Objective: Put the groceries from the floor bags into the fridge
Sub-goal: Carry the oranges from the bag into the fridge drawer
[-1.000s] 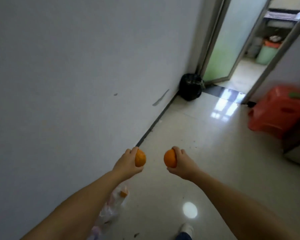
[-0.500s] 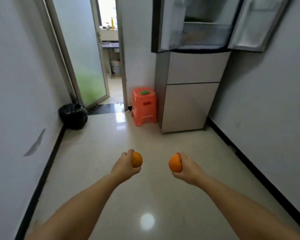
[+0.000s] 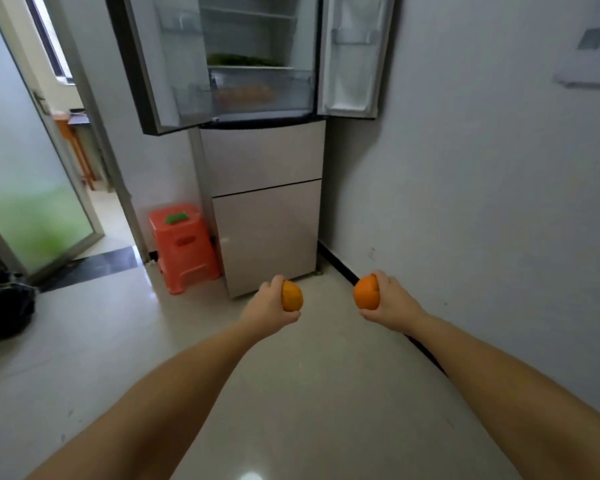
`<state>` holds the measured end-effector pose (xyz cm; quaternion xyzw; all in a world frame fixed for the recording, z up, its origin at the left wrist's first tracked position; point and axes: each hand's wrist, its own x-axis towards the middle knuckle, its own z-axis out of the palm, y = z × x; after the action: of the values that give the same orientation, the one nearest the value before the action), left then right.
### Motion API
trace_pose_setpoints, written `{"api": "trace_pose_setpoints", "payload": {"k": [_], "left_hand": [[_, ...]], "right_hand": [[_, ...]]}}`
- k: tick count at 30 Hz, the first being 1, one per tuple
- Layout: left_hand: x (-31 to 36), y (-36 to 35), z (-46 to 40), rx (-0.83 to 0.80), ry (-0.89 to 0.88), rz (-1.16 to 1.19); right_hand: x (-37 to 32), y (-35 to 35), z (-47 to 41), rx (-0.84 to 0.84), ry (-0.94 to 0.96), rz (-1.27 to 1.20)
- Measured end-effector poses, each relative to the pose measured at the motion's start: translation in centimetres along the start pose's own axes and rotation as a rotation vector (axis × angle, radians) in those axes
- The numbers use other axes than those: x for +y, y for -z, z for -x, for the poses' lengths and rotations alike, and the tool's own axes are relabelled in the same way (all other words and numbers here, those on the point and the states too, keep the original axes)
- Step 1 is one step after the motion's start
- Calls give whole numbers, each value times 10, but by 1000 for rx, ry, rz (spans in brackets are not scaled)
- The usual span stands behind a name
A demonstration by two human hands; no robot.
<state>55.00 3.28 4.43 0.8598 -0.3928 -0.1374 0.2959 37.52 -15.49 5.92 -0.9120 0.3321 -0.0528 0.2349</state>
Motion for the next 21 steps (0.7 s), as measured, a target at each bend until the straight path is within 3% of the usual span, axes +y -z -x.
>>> {"api": "trace_pose_setpoints", "payload": {"k": [10,15,21], "left_hand": [[51,50,-256,63,-124,30],[77,86,-370,210,-136,97],[86,104,-499,272,-129,113]], "right_hand": [[-9,105,-241,149,109,-31],[-14,146,-345,233,133,-111],[-17,173,-489,225,251,-120]]}}
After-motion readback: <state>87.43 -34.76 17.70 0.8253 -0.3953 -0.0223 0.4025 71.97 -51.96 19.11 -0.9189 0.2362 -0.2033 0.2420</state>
